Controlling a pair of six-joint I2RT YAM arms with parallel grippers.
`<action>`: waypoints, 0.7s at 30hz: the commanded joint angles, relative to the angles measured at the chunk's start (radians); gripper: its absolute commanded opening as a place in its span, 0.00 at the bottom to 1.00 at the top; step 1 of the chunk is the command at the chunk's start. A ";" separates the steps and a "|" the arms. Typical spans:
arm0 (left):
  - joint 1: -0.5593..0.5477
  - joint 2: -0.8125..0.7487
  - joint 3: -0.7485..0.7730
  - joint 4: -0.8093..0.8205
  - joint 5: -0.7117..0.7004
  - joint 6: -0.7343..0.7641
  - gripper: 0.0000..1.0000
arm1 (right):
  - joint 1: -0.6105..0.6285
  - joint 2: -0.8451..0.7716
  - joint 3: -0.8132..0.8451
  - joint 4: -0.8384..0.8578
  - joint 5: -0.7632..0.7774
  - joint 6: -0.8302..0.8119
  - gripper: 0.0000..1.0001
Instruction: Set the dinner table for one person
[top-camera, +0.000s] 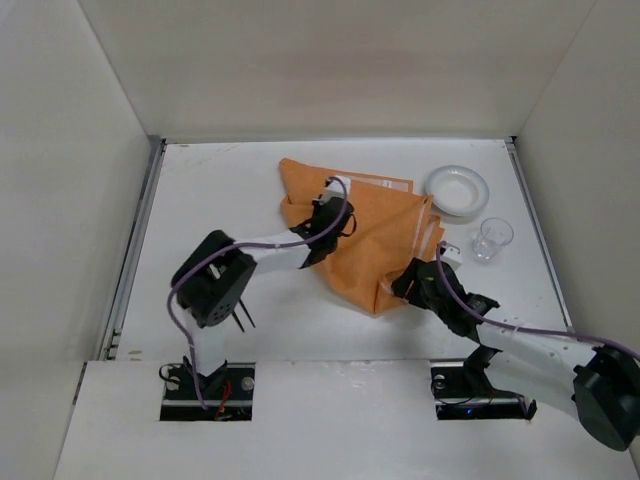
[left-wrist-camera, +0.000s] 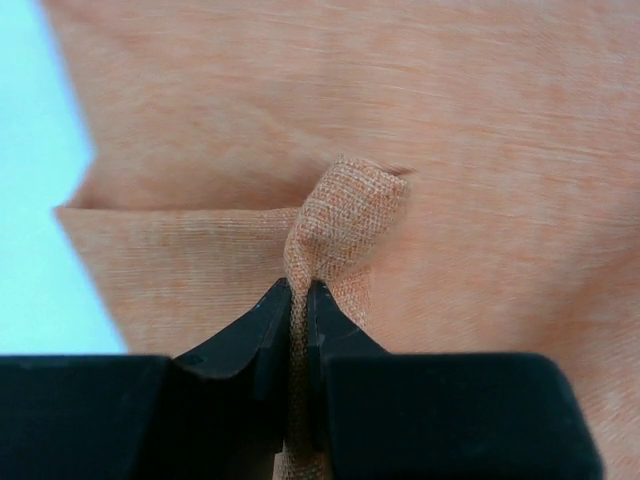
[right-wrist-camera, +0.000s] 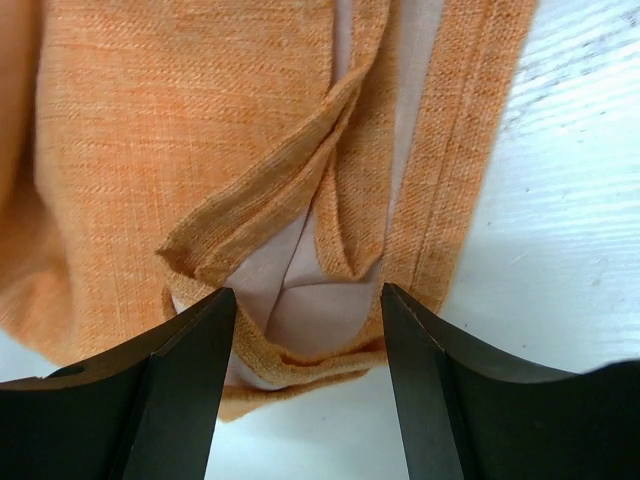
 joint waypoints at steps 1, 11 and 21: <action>0.061 -0.274 -0.151 0.048 -0.096 -0.149 0.07 | -0.014 0.014 0.070 0.084 0.009 -0.033 0.66; 0.072 -0.911 -0.707 -0.074 -0.302 -0.483 0.13 | -0.076 -0.031 0.093 0.030 0.060 -0.063 0.66; 0.009 -1.227 -0.779 -0.355 -0.447 -0.496 0.46 | -0.250 0.222 0.187 0.185 0.020 -0.145 0.68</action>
